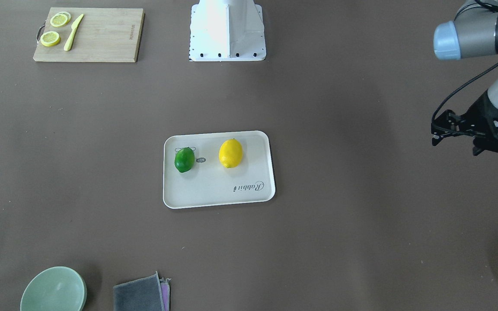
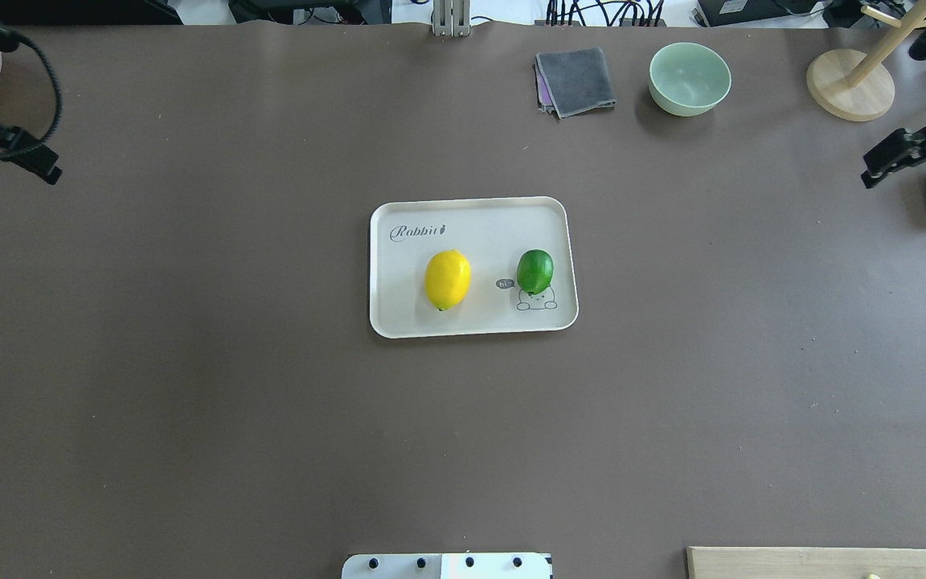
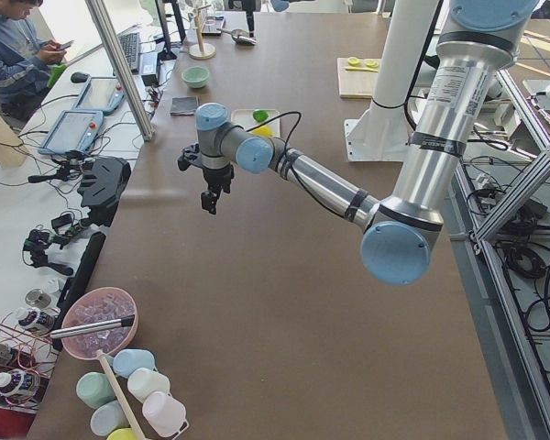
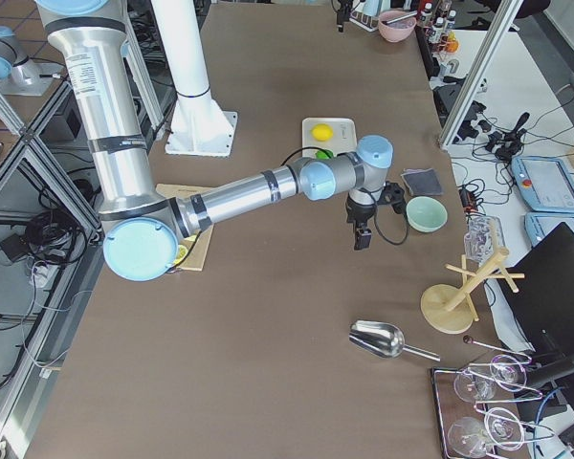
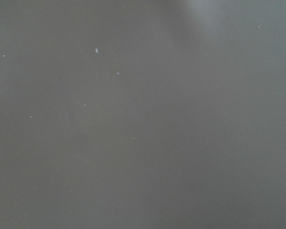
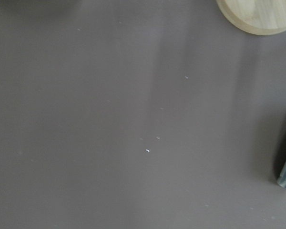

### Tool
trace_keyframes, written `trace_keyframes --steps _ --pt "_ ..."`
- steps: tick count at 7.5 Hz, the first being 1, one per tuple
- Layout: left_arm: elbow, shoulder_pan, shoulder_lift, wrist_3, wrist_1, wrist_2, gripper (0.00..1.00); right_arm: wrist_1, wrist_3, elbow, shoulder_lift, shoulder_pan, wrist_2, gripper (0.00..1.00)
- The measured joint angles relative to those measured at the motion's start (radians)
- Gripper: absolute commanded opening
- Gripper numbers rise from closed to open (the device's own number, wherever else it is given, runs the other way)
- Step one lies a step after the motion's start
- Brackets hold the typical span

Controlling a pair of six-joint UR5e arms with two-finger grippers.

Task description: Place all lemons on tray

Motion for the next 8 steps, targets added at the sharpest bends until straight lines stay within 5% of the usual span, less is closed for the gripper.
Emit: trace_keyframes --steps 3,8 --pt "-0.015 -0.084 0.123 0.099 -0.004 -0.022 0.97 0.003 -0.172 -0.03 -0.153 0.161 0.01 1.0" --pt "-0.024 -0.111 0.147 0.095 0.005 -0.027 0.97 0.014 -0.197 -0.051 -0.19 0.191 -0.026 1.0"
